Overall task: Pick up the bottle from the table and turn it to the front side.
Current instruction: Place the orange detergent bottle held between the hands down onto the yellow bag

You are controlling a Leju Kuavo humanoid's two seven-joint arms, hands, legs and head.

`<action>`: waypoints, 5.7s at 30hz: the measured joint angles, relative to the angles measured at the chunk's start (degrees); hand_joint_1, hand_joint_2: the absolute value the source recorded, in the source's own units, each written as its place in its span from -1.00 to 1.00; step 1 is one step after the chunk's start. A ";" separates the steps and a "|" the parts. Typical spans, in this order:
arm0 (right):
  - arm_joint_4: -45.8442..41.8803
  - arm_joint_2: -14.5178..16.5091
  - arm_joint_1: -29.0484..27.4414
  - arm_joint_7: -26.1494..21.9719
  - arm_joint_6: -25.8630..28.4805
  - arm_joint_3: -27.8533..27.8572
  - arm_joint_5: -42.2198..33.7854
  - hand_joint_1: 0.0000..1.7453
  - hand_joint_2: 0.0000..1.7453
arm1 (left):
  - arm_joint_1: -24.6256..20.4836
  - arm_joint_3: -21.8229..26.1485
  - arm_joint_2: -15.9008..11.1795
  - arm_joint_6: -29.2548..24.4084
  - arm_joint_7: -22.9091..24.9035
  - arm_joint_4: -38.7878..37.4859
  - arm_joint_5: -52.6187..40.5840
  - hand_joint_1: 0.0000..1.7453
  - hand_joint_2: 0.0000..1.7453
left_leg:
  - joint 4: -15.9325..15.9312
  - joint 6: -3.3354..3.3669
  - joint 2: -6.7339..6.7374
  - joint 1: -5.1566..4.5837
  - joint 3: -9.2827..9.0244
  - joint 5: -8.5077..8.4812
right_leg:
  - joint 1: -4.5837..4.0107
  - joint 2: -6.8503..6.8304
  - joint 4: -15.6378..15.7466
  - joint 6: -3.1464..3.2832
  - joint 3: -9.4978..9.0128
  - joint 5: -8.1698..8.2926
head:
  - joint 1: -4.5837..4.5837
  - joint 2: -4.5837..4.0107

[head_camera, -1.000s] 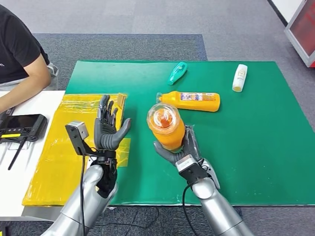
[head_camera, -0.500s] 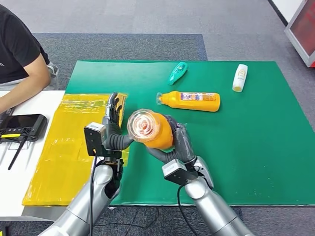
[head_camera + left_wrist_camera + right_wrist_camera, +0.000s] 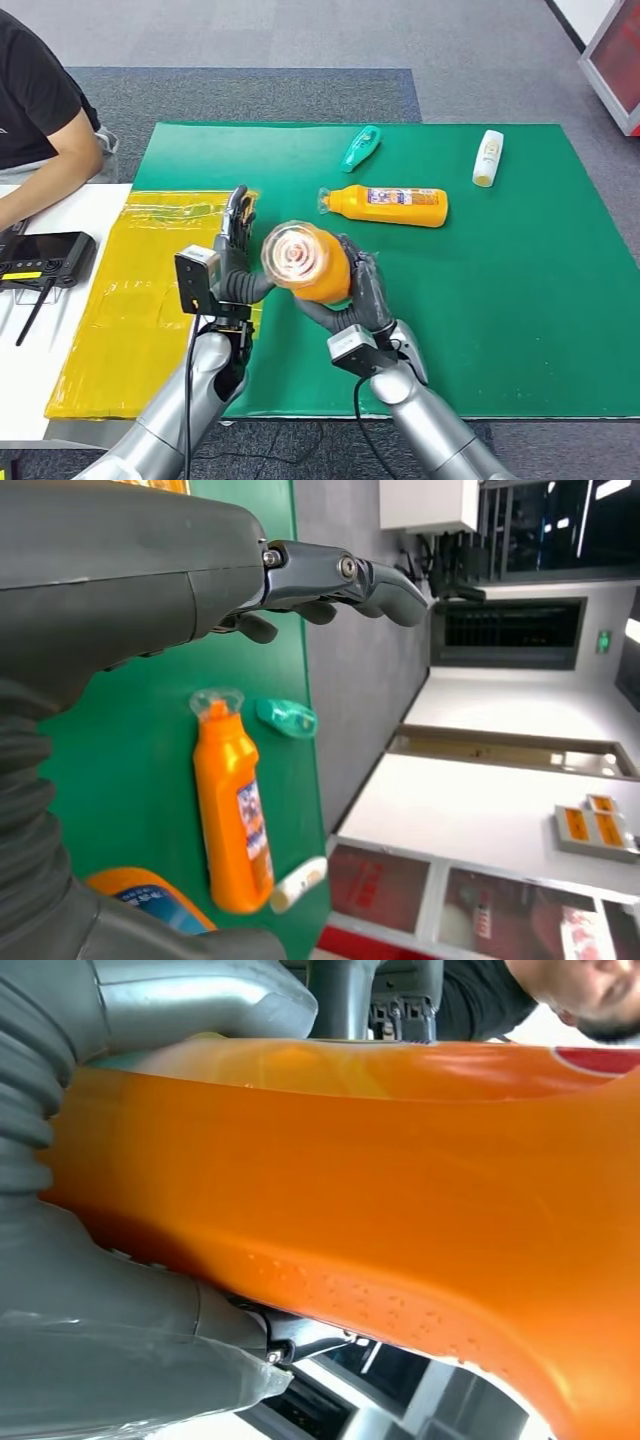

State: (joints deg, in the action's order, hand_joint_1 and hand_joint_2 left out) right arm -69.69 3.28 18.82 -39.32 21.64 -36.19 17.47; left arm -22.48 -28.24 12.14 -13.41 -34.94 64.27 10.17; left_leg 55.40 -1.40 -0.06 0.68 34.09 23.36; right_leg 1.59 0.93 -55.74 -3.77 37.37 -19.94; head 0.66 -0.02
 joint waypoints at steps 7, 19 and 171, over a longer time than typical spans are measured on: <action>-3.99 -0.19 -2.93 -0.28 -3.57 3.27 -12.97 1.00 1.00 | 3.15 -0.52 -1.45 1.24 -1.04 5.57 2.62 -1.00 1.00 | 0.00 0.00 0.00 0.00 0.11 0.00 | 0.01 0.00 0.00 0.00 0.11 0.01 | 0.01 0.00; 3.11 0.37 -0.52 -0.27 -9.58 10.13 -14.65 1.00 1.00 | 7.10 -4.64 -4.01 4.16 0.11 11.00 3.46 -1.00 1.00 | 0.00 0.01 -0.01 0.00 0.22 -0.08 | 0.01 -0.04 -0.01 -0.01 0.18 0.08 | 0.00 0.00; 24.06 3.48 5.09 -0.46 -6.80 11.67 -7.98 -1.00 1.00 | 3.66 -0.51 -21.52 10.39 18.27 11.49 -0.27 0.95 1.00 | 0.00 -0.31 0.04 0.03 1.17 -1.08 | -0.05 0.02 -0.04 0.32 1.29 1.06 | -0.01 0.00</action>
State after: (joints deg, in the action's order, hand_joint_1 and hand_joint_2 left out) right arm -45.63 6.75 23.90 -39.78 14.85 -24.52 9.49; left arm -18.82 -28.74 -9.38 -3.02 -16.68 75.75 9.91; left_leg 55.40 -1.71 -0.02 0.71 35.26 22.28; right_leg 1.53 0.95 -55.77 -3.45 38.65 -18.88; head 0.65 -0.02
